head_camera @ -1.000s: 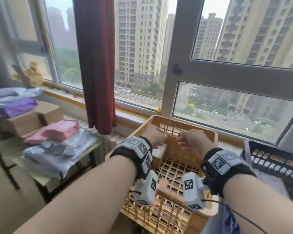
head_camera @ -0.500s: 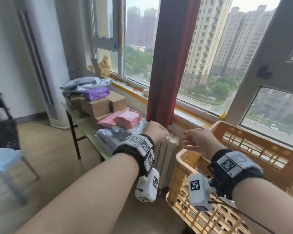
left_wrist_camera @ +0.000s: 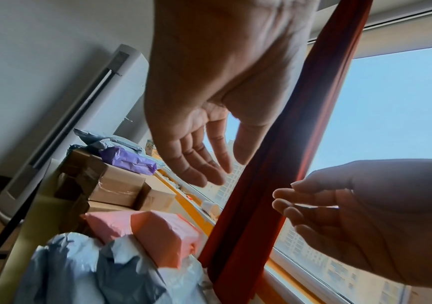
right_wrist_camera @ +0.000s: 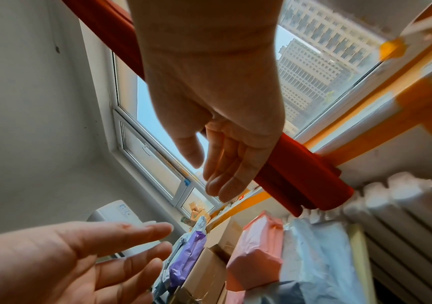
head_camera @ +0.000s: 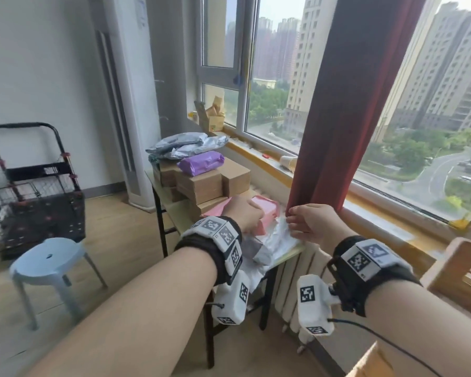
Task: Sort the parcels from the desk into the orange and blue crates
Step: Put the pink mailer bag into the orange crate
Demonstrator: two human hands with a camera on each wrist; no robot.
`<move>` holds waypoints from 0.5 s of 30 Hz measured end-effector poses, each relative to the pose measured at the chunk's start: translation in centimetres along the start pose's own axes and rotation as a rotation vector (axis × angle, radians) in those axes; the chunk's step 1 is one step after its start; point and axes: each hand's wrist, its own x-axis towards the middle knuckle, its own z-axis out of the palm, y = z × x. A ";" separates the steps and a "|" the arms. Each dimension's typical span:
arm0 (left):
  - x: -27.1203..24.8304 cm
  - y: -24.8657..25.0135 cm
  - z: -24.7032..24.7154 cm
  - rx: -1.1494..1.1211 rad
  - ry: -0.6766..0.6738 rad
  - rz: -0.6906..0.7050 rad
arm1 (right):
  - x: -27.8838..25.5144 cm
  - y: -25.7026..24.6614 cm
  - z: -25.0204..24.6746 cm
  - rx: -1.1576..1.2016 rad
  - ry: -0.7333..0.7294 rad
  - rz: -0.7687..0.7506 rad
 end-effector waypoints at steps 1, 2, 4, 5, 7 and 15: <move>1.2 -0.1 -0.3 -0.002 0.006 -0.009 | 1.3 -0.4 0.7 -0.002 -0.006 0.000; 2.5 -0.3 -0.6 -0.003 0.008 -0.015 | 2.6 -0.7 1.3 -0.003 -0.014 0.004; 5.1 -0.7 -1.0 -0.008 0.008 -0.032 | 5.1 -1.1 2.3 -0.003 -0.032 0.016; 6.3 -0.9 -1.1 -0.007 0.005 -0.047 | 6.3 -1.3 2.8 -0.003 -0.040 0.023; 8.7 -1.0 -1.4 -0.013 -0.001 -0.072 | 8.7 -1.5 3.5 0.004 -0.054 0.032; 16.6 -2.0 -1.6 -0.025 0.018 -0.113 | 17.2 -2.4 5.2 -0.016 -0.079 0.049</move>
